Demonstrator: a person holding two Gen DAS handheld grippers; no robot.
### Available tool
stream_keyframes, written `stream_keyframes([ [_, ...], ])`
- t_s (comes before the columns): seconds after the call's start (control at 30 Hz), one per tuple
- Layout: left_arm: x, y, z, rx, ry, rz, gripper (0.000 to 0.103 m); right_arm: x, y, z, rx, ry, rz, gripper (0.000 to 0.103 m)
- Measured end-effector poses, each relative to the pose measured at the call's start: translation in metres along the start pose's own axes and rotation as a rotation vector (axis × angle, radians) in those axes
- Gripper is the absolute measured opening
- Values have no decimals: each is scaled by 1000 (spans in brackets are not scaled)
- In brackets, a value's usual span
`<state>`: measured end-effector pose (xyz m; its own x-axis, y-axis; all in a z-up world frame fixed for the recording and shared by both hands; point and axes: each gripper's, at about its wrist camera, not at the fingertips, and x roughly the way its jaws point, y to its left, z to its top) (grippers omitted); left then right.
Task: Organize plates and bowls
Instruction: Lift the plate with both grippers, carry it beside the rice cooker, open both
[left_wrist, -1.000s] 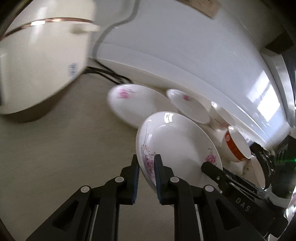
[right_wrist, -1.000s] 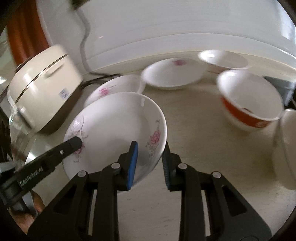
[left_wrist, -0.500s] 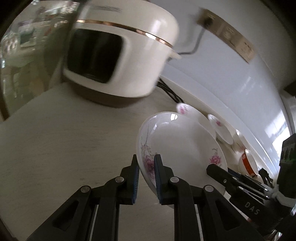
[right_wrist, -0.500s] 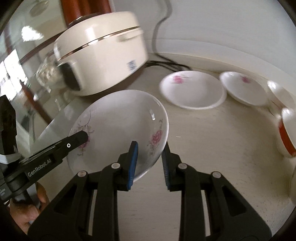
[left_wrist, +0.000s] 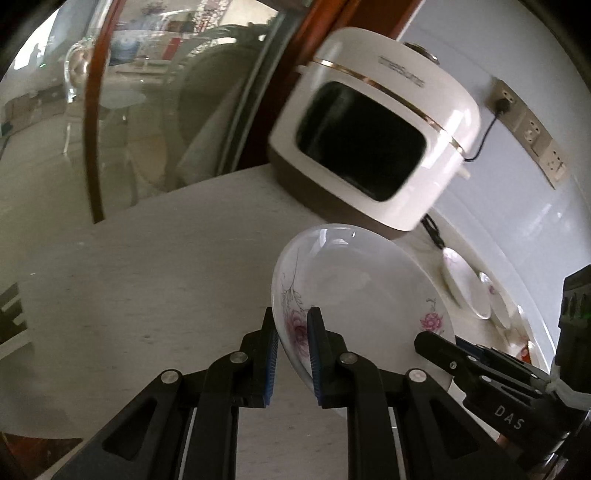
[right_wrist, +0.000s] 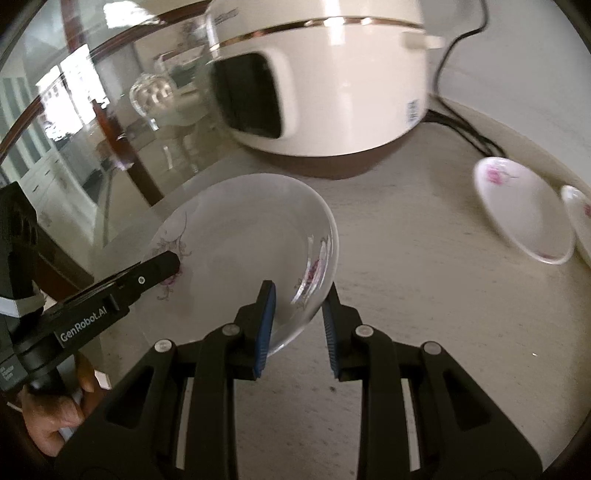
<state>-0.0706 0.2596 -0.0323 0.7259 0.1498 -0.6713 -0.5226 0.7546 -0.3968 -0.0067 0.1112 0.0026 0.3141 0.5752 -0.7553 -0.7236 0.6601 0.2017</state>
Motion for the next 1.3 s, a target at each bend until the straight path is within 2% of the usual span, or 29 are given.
stream_keyframes([
  [0.3, -11, 14, -11, 15, -5, 69, 16, 13, 10, -8, -70, 24, 52, 29],
  [0.57, -11, 22, -16, 16, 10, 111, 17, 24, 17, -10, -109, 54, 58, 29],
  [0.73, -14, 18, -14, 28, 6, 106, 40, 25, 22, -11, -128, 58, 84, 31],
  [0.93, -16, 20, -15, 40, -5, 114, 48, 26, 19, -10, -138, 70, 120, 37],
  [0.97, -17, 20, -14, 39, -9, 113, 49, 25, 18, -9, -137, 67, 126, 42],
  [1.0, -18, 21, -14, 39, -13, 111, 52, 23, 18, -9, -137, 62, 131, 53],
  [1.07, -21, 22, -12, 43, -30, 118, 54, 19, 15, -8, -134, 44, 142, 66],
  [1.2, -33, 20, -6, 40, -101, 117, 57, 12, 5, -3, -102, 13, 154, 73],
  [1.3, -44, 12, -2, 55, -165, 118, 58, 8, -12, 1, -44, -15, 147, 74],
])
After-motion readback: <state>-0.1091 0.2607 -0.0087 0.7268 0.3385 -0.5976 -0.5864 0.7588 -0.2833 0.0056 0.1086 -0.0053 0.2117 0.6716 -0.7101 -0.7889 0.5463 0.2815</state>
